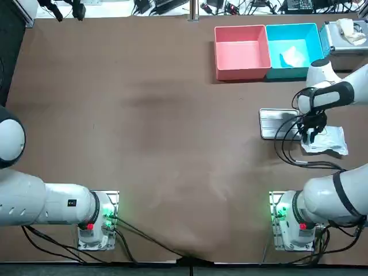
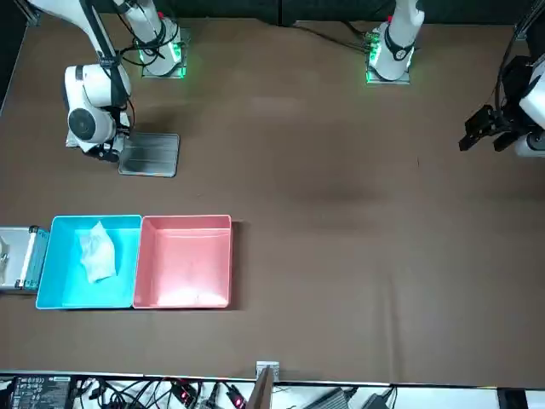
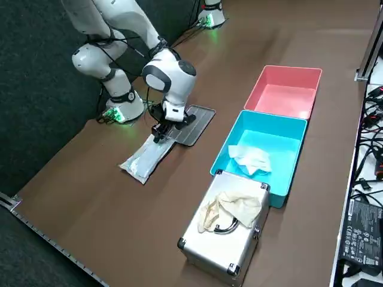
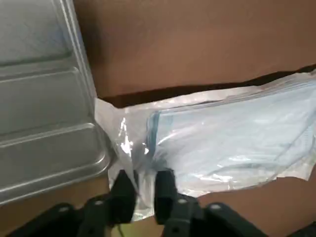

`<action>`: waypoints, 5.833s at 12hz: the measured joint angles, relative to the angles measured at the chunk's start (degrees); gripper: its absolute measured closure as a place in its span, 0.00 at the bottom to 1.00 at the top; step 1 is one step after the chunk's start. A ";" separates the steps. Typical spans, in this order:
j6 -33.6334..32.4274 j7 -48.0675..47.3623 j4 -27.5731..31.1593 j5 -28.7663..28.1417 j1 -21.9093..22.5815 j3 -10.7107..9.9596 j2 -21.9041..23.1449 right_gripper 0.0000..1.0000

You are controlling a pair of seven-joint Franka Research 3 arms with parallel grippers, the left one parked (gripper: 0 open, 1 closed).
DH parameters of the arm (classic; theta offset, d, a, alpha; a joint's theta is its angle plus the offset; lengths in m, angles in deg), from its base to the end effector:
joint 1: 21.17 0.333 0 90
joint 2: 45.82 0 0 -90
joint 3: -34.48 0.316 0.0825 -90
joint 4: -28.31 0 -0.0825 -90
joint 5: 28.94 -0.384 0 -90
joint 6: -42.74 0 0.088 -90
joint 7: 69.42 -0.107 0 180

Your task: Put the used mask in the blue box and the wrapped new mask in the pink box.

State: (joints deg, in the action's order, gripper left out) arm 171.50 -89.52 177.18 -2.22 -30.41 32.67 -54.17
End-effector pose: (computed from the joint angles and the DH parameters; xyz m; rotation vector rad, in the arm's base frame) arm 0.3718 -0.0862 0.1768 2.7361 -0.2165 -0.6504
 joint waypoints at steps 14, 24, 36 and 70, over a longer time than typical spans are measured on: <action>-24.27 0.48 -10.76 -11.50 7.61 1.12 14.74 0.98; -35.77 0.47 -55.62 -26.08 16.44 1.63 -1.67 0.98; -30.18 -28.50 -72.53 -31.90 22.25 1.58 -17.95 0.98; -29.76 -33.33 -83.14 -24.36 31.13 0.34 -33.16 0.00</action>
State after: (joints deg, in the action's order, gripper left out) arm 141.74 -122.85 94.05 -26.57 0.72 33.01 -87.32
